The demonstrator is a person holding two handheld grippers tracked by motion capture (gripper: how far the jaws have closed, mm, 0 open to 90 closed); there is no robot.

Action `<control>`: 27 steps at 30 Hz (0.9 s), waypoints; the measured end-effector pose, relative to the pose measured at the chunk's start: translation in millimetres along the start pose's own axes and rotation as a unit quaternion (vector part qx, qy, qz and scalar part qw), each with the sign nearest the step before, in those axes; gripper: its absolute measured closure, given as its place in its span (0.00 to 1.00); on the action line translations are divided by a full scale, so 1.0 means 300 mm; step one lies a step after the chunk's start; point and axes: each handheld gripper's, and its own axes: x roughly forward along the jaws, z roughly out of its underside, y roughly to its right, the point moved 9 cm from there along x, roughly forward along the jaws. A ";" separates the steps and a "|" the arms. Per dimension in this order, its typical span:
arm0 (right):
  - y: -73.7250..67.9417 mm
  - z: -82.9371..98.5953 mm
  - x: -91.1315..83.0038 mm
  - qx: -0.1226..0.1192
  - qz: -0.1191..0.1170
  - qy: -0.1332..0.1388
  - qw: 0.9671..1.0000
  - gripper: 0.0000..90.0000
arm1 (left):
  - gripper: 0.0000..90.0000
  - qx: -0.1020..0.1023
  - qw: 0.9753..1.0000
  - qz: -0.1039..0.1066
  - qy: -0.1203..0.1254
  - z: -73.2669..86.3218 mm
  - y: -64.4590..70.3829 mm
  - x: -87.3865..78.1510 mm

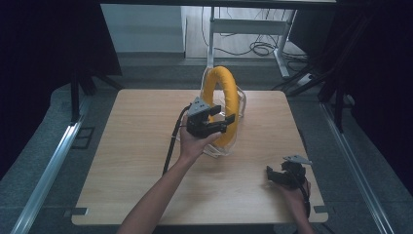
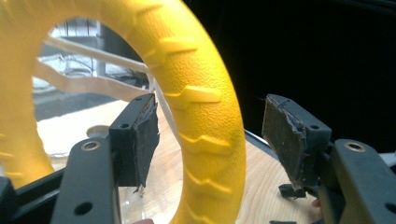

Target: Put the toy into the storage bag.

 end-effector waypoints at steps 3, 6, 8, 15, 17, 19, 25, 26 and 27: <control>0.000 0.000 0.000 0.000 0.000 0.000 1.000 0.15 | 0.39 0.011 1.000 0.001 -0.004 -0.003 0.005 -0.031; 0.000 0.000 0.000 0.000 0.000 0.000 1.000 0.15 | 0.38 0.014 1.000 -0.001 -0.004 -0.001 0.005 -0.053; 0.000 0.000 -0.001 0.000 0.000 0.000 1.000 0.15 | 0.38 0.009 1.000 0.001 -0.003 0.005 -0.001 -0.084; 0.000 0.000 -0.001 0.000 0.000 0.000 1.000 0.15 | 0.37 0.001 1.000 0.003 -0.008 0.053 -0.021 -0.160; 0.000 0.000 -0.001 0.000 0.000 0.000 1.000 0.15 | 0.37 -0.001 1.000 0.004 -0.010 0.075 -0.026 -0.185; 0.000 0.000 -0.001 0.000 0.000 0.000 1.000 0.15 | 0.37 -0.003 1.000 0.002 -0.013 0.097 -0.034 -0.209; -0.001 0.000 -0.001 0.002 0.000 0.000 1.000 0.15 | 0.37 0.010 1.000 -0.012 -0.025 0.166 -0.060 -0.285; -0.001 0.000 -0.001 0.002 0.000 -0.001 1.000 0.15 | 0.37 0.009 1.000 -0.014 -0.026 0.175 -0.064 -0.297; -0.001 0.000 -0.001 0.002 0.001 -0.001 1.000 0.15 | 0.37 0.011 0.999 -0.014 -0.029 0.186 -0.069 -0.309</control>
